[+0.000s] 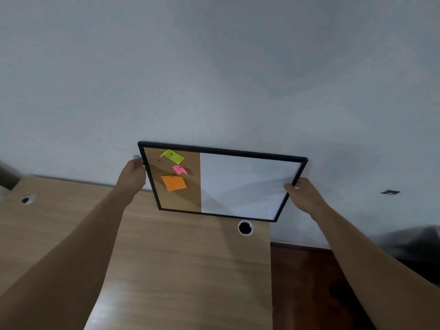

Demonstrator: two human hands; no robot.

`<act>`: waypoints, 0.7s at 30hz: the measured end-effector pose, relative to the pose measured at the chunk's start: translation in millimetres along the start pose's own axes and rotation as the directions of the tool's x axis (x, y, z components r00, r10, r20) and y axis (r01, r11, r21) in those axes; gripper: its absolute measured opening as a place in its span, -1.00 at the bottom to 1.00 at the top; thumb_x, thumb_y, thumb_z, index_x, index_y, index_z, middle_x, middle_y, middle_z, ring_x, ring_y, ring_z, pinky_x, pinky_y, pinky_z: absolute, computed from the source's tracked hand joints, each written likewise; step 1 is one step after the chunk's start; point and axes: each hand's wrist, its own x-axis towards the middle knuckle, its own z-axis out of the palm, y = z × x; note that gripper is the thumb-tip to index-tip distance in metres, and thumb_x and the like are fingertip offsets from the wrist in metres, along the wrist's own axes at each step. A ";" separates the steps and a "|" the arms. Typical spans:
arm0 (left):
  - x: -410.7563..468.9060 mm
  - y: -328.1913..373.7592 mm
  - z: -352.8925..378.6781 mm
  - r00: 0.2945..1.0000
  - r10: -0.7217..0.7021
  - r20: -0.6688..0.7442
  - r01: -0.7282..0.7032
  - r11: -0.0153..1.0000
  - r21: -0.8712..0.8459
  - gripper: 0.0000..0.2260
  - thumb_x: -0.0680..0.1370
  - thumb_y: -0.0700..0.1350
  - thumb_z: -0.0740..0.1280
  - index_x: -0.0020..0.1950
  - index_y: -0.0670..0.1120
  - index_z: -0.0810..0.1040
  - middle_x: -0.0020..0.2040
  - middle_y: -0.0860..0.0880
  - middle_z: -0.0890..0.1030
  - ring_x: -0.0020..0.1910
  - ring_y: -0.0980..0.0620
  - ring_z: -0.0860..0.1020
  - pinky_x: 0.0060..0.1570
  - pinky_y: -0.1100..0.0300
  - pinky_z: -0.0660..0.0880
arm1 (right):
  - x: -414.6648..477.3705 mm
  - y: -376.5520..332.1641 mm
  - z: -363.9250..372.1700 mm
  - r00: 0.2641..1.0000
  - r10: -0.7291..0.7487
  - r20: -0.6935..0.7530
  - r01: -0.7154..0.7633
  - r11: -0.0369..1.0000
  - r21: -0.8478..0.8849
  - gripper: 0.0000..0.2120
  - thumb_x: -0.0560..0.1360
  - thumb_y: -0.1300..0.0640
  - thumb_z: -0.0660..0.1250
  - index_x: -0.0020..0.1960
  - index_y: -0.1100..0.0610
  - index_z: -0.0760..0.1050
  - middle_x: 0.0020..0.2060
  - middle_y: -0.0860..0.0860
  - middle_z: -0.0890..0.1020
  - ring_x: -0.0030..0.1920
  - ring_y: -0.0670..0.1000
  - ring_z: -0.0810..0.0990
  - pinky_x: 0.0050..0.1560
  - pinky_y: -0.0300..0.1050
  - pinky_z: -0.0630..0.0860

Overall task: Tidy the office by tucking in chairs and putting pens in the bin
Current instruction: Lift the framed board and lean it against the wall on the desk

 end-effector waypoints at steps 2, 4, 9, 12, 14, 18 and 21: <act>8.3 -3.6 6.1 1.000 0.011 -0.005 -0.011 0.998 0.058 -0.58 0.65 -0.16 0.15 0.50 -0.03 0.49 0.40 -0.12 0.59 0.39 -0.20 0.55 0.45 -0.25 0.49 | 10.3 1.0 1.0 1.000 0.004 -0.020 -0.005 1.000 -0.017 -0.46 0.69 -0.03 0.30 0.57 0.22 0.31 0.43 0.16 0.55 0.27 0.14 0.55 0.22 -0.06 0.41; 14.8 -11.5 9.3 0.999 0.033 -0.032 -0.030 0.996 0.084 -0.64 0.69 -0.11 0.17 0.49 -0.02 0.48 0.41 -0.12 0.60 0.41 -0.23 0.55 0.45 -0.23 0.48 | 14.1 4.6 0.8 0.999 -0.006 -0.041 0.004 0.999 -0.041 -0.50 0.71 0.00 0.27 0.56 0.20 0.33 0.43 0.15 0.55 0.31 0.17 0.55 0.21 -0.06 0.40; 11.4 -31.1 -4.9 0.977 0.210 -0.039 -0.193 0.946 0.260 -0.67 0.75 0.10 0.18 0.33 -0.08 0.56 0.25 -0.15 0.67 0.24 -0.25 0.64 0.28 -0.15 0.54 | 6.7 21.2 -2.3 0.991 -0.084 -0.104 0.074 0.992 -0.099 -0.63 0.73 -0.01 0.26 0.44 0.18 0.45 0.35 0.12 0.62 0.31 0.19 0.59 0.16 -0.07 0.41; -3.1 -36.7 -15.7 0.964 0.266 -0.015 -0.251 0.926 0.282 -0.79 0.76 0.00 0.23 0.22 -0.07 0.59 0.15 -0.11 0.71 0.14 -0.18 0.71 0.10 0.02 0.49 | -6.8 33.4 -1.6 0.975 -0.123 -0.187 0.107 0.990 -0.095 -0.73 0.74 0.01 0.25 0.32 0.16 0.51 0.21 0.07 0.66 0.12 0.15 0.66 0.03 -0.06 0.45; -13.1 -40.9 -22.7 0.947 0.320 -0.004 -0.303 0.901 0.311 -0.83 0.75 -0.01 0.24 0.20 -0.02 0.60 0.12 -0.08 0.73 0.14 -0.14 0.71 0.07 0.04 0.49 | -20.5 39.9 -0.6 0.962 -0.144 -0.233 0.122 0.987 -0.107 -0.77 0.74 0.07 0.26 0.31 0.17 0.52 0.13 0.03 0.64 0.00 0.13 0.63 -0.09 -0.08 0.44; -42.6 -35.5 -28.0 0.919 0.394 0.028 -0.384 0.875 0.295 -0.84 0.75 -0.01 0.25 0.21 0.01 0.61 0.12 -0.05 0.72 0.13 -0.09 0.70 0.07 0.05 0.48 | -51.7 52.4 -7.1 0.936 -0.132 -0.326 0.106 0.990 -0.094 -0.85 0.72 0.17 0.27 0.25 0.16 0.54 0.05 0.03 0.65 -0.07 0.11 0.60 -0.27 -0.24 0.39; -64.4 -25.6 -28.1 0.892 0.449 0.053 -0.447 0.859 0.249 -0.86 0.75 -0.06 0.26 0.11 0.11 0.60 0.12 -0.06 0.70 0.07 -0.08 0.69 0.06 0.07 0.46 | -76.3 58.3 -21.7 0.920 -0.124 -0.372 0.122 0.992 -0.029 -0.92 0.72 0.15 0.28 0.18 0.10 0.53 0.01 0.04 0.68 -0.10 0.08 0.66 -0.26 -0.22 0.44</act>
